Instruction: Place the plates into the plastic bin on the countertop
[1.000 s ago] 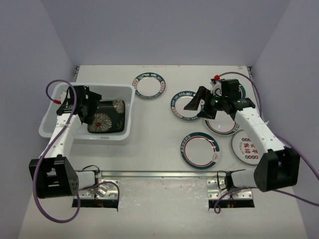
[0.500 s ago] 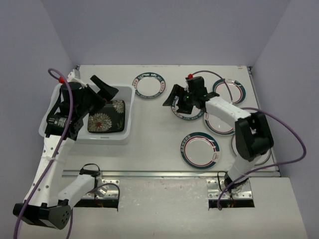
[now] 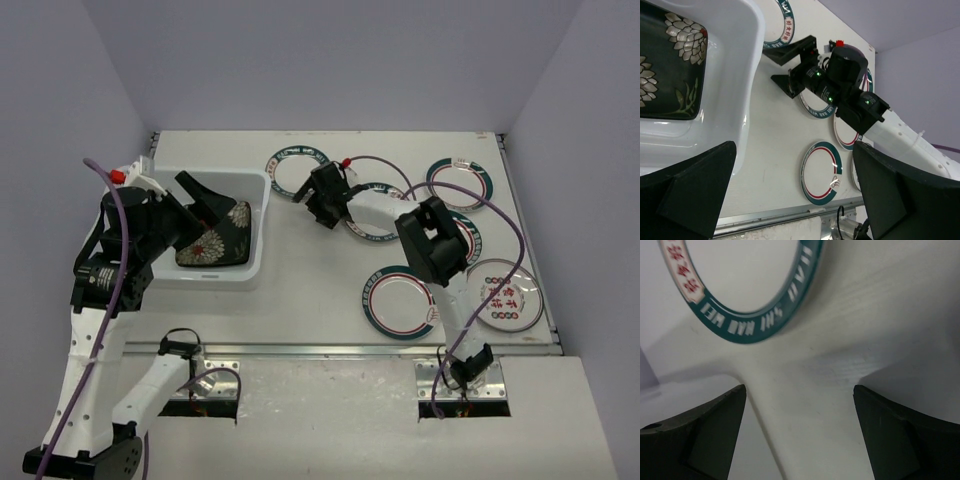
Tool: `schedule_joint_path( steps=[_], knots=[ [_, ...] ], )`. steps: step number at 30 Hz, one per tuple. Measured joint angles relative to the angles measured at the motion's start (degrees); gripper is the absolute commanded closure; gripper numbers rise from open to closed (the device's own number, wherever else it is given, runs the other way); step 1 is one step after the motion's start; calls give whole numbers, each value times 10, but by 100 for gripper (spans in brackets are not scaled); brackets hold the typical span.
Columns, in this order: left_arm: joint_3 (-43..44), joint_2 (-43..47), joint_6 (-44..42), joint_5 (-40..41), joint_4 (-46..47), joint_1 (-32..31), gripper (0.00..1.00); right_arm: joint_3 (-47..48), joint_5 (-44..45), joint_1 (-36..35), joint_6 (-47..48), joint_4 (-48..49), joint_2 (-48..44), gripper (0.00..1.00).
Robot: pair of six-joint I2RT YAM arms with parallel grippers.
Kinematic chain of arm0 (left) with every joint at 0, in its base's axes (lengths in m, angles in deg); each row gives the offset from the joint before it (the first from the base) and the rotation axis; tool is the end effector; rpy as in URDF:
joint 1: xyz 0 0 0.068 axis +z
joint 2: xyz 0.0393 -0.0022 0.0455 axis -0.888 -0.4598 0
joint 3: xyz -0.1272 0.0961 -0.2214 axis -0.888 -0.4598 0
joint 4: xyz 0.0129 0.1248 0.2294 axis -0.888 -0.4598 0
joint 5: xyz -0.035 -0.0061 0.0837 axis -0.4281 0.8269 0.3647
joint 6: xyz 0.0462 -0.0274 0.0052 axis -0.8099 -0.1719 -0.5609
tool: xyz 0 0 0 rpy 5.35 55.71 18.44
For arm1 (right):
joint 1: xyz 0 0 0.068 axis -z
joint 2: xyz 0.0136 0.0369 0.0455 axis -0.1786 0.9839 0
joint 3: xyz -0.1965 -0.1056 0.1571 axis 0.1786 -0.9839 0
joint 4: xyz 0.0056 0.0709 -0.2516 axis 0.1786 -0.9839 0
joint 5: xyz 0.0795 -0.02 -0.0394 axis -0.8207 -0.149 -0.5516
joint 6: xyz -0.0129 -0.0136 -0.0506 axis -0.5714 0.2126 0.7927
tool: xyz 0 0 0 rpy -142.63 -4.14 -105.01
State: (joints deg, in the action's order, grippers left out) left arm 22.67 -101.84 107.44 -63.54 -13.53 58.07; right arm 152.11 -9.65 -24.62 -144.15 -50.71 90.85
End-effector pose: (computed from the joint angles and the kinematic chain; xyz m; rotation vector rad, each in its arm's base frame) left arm 0.1370 -0.0174 0.4012 -0.5047 1.9860 -0.6776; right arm 0.4012 0.2735 0.1397 0.8717 2.3267 0.7006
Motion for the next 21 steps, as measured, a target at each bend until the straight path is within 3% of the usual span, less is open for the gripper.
schedule_joint_path(
  steps=[5,8,11,14,16,21],
  knots=[
    [9,13,0,-4,-15,0,0,79,46,9,-52,15,59,18],
    [11,23,0,-8,-21,0,0,101,63,16,-88,18,81,31],
    [11,33,0,-12,-30,0,0,115,67,25,-123,21,98,52],
    [11,40,0,-12,-40,0,0,117,71,34,-151,16,106,84],
    [11,48,0,-12,-43,0,0,115,75,38,-164,10,107,97],
    [11,46,-1,-13,-42,0,0,112,65,45,-195,32,113,100]
  ],
)
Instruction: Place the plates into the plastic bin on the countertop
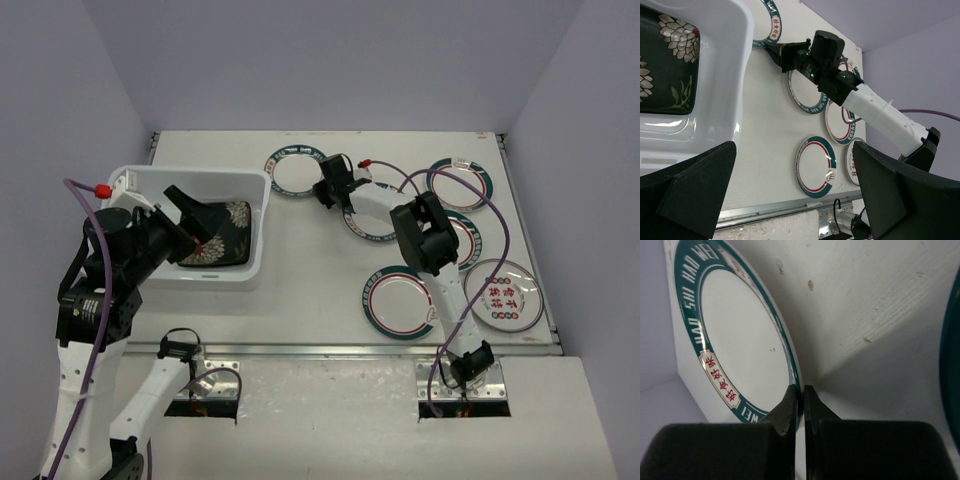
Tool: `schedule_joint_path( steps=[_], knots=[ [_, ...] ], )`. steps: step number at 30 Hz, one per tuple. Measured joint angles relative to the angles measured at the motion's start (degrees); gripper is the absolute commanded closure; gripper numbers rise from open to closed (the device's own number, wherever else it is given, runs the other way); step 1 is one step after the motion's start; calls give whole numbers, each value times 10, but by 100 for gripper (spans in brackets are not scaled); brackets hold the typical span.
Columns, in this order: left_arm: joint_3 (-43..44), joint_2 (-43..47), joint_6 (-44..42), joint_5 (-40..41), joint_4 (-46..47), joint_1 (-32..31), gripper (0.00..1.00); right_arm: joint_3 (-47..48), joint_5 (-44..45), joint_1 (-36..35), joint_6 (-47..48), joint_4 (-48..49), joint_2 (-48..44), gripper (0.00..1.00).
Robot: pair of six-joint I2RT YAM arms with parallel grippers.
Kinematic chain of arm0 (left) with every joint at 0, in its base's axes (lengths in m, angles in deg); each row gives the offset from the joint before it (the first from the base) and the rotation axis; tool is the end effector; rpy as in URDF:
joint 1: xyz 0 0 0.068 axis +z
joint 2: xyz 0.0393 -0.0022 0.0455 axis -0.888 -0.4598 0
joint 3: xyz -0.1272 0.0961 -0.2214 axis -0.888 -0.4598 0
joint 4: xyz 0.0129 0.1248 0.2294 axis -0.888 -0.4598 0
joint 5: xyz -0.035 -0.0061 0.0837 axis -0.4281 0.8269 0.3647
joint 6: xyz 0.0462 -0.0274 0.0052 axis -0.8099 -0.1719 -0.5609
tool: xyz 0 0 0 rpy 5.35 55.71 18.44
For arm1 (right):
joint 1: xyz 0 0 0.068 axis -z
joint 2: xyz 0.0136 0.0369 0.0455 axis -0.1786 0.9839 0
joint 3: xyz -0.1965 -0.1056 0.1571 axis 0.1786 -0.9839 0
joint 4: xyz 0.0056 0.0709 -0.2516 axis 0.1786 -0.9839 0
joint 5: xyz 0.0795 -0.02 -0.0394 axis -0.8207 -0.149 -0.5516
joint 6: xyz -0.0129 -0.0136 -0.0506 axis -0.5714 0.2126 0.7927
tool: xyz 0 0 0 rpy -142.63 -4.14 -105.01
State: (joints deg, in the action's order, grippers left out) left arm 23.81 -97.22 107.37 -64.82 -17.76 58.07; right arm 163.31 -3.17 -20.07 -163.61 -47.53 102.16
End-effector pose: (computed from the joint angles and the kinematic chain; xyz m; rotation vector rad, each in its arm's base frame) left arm 0.1080 -0.0159 0.4082 -0.4792 1.9667 -0.7040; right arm 0.4593 0.2583 0.1085 1.3580 2.0056 0.7703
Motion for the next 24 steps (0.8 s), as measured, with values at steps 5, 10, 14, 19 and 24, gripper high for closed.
schedule_joint_path(
  steps=[5,10,14,19,24],
  knots=[
    [0,-28,-8,-6,8,0,0,-17,-21,10,-2,26,-6,100],
    [6,-61,-24,-7,14,0,0,-43,-69,48,27,26,-57,100],
    [9,-82,-40,1,25,0,0,-77,-108,101,65,18,-146,100],
    [9,-114,-64,-1,39,-6,0,-123,-154,159,127,24,-287,100],
    [23,-151,-93,-29,55,-13,0,-157,-241,162,211,-2,-400,100]
  ],
)
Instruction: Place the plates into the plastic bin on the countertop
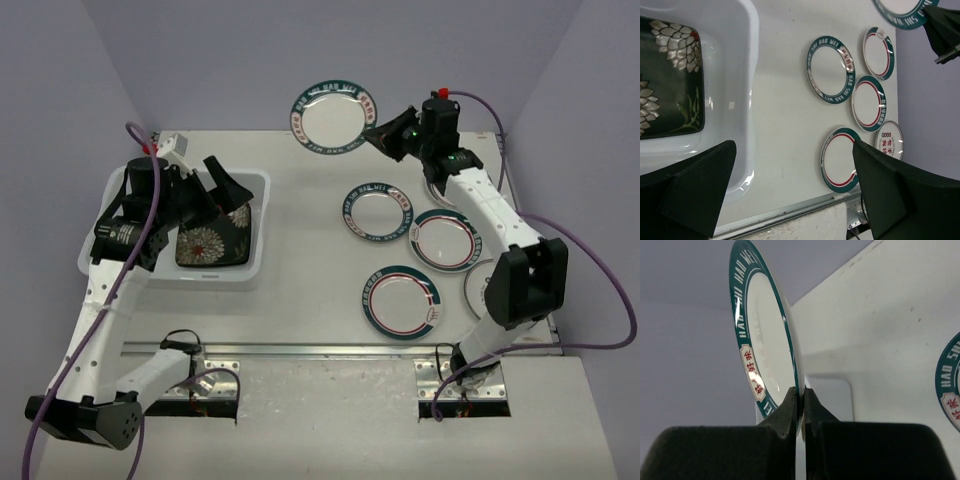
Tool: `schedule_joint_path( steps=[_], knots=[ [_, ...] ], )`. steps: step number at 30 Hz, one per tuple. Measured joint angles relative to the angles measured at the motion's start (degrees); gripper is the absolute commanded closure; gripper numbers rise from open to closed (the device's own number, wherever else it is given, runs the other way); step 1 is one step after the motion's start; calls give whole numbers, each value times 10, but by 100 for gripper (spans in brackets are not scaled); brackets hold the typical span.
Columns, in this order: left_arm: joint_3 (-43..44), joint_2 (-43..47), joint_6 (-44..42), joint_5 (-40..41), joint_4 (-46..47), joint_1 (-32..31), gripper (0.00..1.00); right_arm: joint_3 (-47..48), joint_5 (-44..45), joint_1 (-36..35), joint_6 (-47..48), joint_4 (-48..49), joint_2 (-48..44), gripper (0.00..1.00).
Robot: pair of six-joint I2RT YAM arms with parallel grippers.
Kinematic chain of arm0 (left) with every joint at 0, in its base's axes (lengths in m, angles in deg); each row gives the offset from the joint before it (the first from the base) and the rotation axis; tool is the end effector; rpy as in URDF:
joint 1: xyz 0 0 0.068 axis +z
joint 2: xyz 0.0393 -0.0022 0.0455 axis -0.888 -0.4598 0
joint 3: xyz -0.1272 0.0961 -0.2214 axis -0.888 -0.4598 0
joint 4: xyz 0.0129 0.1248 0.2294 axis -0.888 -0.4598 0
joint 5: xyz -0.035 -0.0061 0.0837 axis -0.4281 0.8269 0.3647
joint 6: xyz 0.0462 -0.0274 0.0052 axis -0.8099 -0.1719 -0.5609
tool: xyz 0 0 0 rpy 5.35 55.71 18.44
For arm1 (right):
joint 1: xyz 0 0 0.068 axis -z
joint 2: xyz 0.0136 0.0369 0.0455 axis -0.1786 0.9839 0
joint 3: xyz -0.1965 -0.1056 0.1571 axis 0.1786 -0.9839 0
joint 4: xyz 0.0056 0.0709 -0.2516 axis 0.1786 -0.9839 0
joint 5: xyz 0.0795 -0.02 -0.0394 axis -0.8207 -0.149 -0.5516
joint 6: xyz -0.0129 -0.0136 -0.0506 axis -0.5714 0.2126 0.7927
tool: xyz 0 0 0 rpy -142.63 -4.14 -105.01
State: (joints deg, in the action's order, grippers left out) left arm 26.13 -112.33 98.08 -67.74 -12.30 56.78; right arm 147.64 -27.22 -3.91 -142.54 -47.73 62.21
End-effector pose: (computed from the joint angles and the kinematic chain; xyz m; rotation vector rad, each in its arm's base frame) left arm 0.1839 -0.0279 0.3964 -0.3008 2.1195 -0.6493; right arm 0.4016 0.1074 0.3373 0.8786 1.8741 1.1214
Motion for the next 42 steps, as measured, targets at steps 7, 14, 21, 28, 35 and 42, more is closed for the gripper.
schedule_joint_path(
  steps=[7,14,21,28,35,42],
  knots=[
    [-5,-44,2,-187,102,-4,0,-62,-152,-21,137,-96,-96,100],
    [-43,-46,55,-307,202,-8,1,-23,-257,-19,258,-212,-105,100],
    [-69,-39,68,-311,213,-9,11,-23,-339,-17,267,-209,-121,100],
    [-69,-39,40,-287,168,-9,12,-23,-372,-16,252,-195,-125,100],
    [-52,-48,11,-276,129,-9,75,-23,-396,-19,243,-183,-126,100],
    [-49,-53,45,-248,145,-5,100,-48,-426,-29,228,-113,-127,100]
  ],
)
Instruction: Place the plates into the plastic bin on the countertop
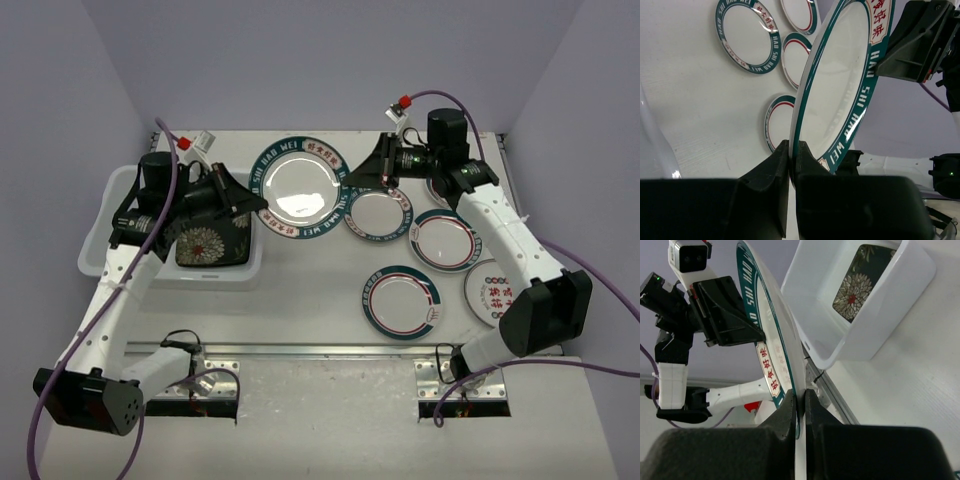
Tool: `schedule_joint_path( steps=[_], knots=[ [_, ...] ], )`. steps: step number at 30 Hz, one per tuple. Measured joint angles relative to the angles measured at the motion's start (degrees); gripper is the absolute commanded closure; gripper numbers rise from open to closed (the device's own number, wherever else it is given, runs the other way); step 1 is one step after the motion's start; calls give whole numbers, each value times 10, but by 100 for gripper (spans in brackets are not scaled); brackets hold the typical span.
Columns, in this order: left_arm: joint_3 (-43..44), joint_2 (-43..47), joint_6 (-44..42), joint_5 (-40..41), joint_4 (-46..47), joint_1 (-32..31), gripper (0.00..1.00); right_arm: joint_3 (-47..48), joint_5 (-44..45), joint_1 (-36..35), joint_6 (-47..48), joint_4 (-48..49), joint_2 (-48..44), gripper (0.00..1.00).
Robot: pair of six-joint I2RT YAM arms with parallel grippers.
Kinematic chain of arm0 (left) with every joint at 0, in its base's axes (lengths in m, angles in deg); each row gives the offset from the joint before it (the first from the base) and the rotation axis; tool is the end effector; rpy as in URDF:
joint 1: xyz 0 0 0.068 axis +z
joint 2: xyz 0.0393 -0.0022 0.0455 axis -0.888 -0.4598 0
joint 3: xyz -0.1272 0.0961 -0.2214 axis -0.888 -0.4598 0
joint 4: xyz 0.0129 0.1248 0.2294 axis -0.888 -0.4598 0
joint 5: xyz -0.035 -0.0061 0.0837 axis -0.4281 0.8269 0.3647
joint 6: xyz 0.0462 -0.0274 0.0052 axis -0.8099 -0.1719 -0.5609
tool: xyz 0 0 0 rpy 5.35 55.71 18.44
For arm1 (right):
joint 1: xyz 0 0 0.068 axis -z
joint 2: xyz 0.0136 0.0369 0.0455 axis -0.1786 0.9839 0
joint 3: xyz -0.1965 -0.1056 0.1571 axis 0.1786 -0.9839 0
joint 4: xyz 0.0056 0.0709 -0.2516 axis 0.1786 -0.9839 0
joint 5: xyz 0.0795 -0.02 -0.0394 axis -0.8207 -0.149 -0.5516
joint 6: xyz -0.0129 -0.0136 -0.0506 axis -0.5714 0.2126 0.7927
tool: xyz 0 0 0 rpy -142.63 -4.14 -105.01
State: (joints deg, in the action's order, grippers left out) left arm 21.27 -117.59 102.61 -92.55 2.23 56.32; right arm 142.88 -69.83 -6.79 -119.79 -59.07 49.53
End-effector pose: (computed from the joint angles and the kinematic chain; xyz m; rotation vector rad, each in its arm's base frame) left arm 0.2177 -0.0468 0.3788 -0.0587 2.0939 -1.1439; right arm 0.3176 0.1268 0.3734 -0.0930 2.1628 1.5852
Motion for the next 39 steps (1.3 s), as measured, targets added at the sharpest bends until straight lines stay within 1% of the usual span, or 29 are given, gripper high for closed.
schedule_joint_path(
  steps=[1,2,3,4,5,6,7,11,14,21,24,28,31,33,37,39],
  knots=[
    [0,-1,8,7,2,0,100,-7,0,1,-4,12,0,100],
    [0,-1,16,13,3,-1,100,-15,-1,1,-8,24,0,97],
    [-1,0,26,21,6,-1,100,-22,-1,1,-13,32,0,63],
    [-3,1,32,29,11,-1,100,-26,-3,1,-17,38,0,40],
    [-5,3,37,37,16,-1,100,-30,-7,1,-23,42,0,24],
    [-7,5,43,46,21,-2,100,-33,-11,0,-29,43,0,11],
    [-9,9,51,62,26,-2,100,-35,-14,-2,-32,43,0,1],
    [-12,31,85,130,27,-3,100,-37,-17,-1,-26,26,-4,1],
    [-11,55,113,194,4,2,100,-46,-9,23,-9,-4,-18,1],
    [4,87,144,353,-126,36,100,-98,60,115,71,-113,-82,1],
    [5,108,157,421,-187,43,100,-107,84,127,98,-146,-94,1],
    [13,123,165,512,-256,45,100,-116,94,128,110,-163,-99,1],
    [13,110,166,548,-273,51,100,-128,93,128,110,-160,-99,1],
    [9,102,167,557,-270,53,100,-138,93,128,107,-158,-100,1],
    [-35,68,168,546,-230,82,100,-143,88,128,104,-156,-100,1],
    [-54,35,164,532,-209,105,100,-143,81,128,101,-153,-100,1]
  ],
)
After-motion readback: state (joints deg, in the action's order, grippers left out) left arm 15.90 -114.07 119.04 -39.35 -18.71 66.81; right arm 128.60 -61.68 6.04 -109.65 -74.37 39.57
